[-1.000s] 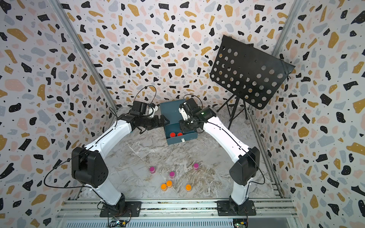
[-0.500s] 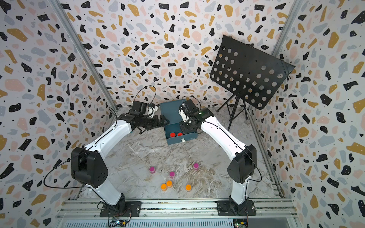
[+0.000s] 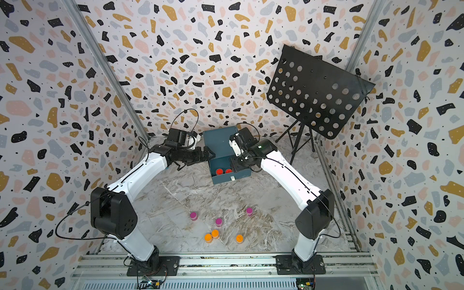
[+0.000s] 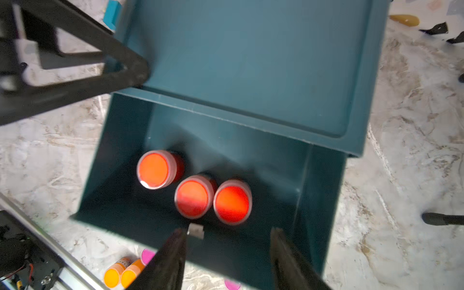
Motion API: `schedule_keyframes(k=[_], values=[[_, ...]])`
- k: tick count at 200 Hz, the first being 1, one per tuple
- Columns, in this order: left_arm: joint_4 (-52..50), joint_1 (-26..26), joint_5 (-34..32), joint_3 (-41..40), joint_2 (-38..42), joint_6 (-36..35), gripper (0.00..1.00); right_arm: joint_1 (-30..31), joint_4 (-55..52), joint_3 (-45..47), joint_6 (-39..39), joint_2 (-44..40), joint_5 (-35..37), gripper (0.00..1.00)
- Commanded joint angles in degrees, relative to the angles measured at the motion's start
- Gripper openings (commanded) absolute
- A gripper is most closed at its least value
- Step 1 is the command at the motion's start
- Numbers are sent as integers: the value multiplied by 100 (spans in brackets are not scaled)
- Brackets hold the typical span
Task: Put the paint cans in the drawer according to color
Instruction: Place the paint can in the drawer, then close the drawer in the storage box.
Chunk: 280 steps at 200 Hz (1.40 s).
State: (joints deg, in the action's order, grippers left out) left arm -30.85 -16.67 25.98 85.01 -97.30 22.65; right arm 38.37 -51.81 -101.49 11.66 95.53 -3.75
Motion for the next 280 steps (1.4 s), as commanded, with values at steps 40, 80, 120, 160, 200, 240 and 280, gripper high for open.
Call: schedule_keyframes(k=[40,80,120,160,200,240,280], values=[[-562,-38,-191,-46,-52,-169,100,-5,1439,1806,98,-2224,-4,56],[-558,-30,-116,-21,-19,-172,100,-5,1589,2714,263,-2845,21,44],[-640,10,120,414,-2,-103,100,-5,1718,3220,472,-3128,-90,28],[-650,50,213,1027,-355,121,100,-6,1859,3490,591,-3271,132,24],[-732,60,316,1299,-744,139,98,-9,2114,3507,681,-2979,-97,21],[-554,89,312,1031,-875,100,96,-5,2628,3600,1021,-2711,-400,13],[-560,286,504,949,-963,185,95,-5,3019,3657,1209,-2414,-407,7]])
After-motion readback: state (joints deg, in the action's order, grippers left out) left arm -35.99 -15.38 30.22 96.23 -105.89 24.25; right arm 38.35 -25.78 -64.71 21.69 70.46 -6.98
